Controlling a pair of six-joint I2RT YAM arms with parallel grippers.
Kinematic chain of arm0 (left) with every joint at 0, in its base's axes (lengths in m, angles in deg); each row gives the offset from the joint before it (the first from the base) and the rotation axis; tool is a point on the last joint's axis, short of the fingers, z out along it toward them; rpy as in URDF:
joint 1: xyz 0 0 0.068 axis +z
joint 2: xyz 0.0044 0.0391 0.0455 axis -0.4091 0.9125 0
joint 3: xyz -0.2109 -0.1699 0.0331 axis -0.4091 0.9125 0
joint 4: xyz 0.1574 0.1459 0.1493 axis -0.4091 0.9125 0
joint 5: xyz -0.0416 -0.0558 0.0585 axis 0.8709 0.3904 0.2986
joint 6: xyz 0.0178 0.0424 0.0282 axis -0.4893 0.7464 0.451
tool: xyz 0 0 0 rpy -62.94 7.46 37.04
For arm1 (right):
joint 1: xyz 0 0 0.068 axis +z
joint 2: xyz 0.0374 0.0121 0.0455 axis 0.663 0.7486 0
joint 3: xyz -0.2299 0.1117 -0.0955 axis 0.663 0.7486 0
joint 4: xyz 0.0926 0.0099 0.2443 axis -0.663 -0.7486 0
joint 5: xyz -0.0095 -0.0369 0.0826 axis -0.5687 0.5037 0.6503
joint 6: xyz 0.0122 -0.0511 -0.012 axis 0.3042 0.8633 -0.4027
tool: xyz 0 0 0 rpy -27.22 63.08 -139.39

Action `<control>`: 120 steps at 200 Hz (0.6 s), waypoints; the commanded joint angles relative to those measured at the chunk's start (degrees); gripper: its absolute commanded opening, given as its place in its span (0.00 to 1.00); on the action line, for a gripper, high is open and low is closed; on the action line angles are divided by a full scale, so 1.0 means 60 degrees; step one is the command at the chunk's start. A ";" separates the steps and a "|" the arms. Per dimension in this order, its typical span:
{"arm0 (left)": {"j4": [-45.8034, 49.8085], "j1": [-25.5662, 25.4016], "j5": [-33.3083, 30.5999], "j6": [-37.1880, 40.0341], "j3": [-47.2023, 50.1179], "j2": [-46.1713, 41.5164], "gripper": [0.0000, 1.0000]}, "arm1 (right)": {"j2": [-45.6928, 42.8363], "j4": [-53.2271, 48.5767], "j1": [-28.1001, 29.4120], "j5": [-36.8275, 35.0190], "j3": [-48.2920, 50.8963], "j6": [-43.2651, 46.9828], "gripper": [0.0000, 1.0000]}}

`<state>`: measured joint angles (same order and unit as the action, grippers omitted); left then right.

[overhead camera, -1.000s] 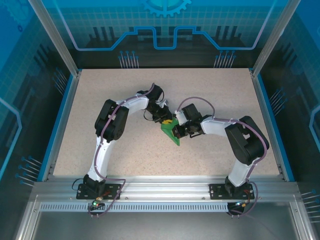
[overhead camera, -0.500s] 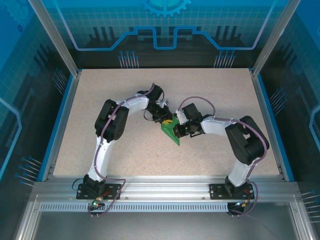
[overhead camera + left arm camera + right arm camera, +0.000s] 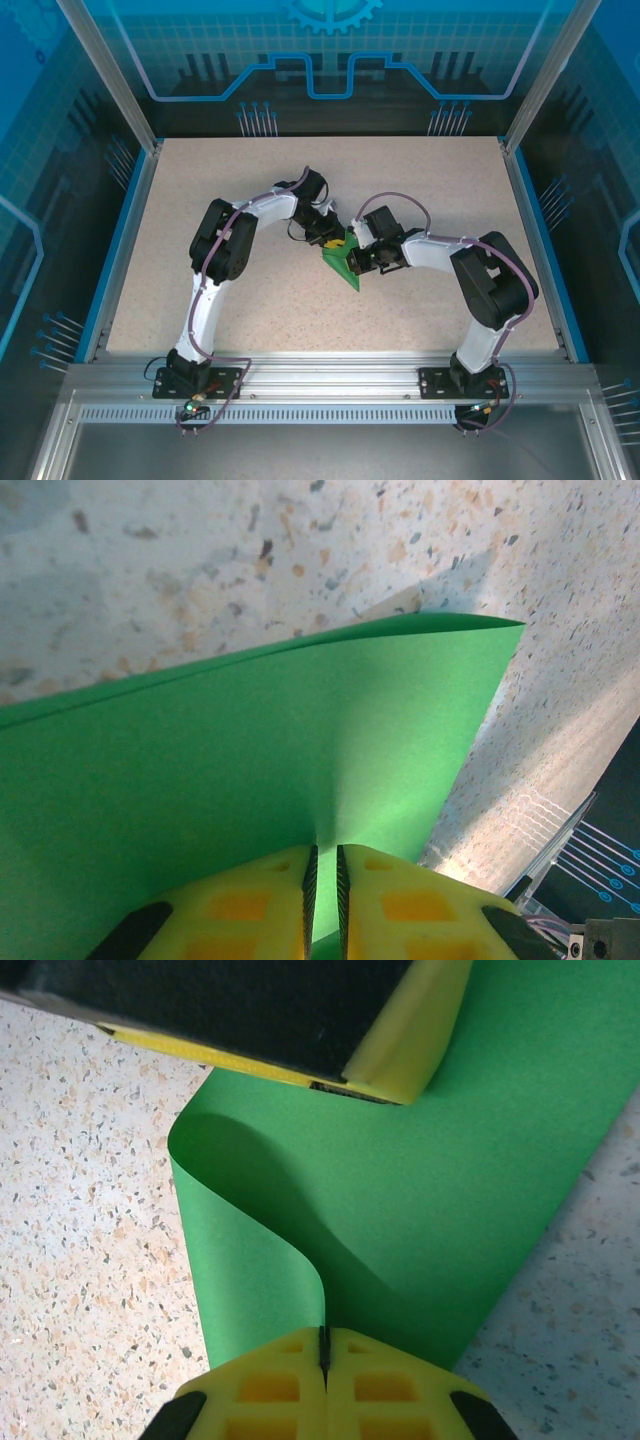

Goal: Fold a paper plane with a square sheet of paper (fold left side to right side)
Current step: Third fold the triangle at the center of the table.

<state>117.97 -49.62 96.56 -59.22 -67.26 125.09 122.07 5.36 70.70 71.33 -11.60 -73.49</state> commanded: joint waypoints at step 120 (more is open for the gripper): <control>0.0456 -0.0203 -0.0403 0.0064 0.0125 0.0364 0.17 | 0.0252 -0.0279 -0.0130 -0.0190 -0.0319 -0.0126 0.00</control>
<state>117.97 -49.64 96.56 -59.24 -67.26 125.09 122.36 4.70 70.70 70.22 -12.30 -73.92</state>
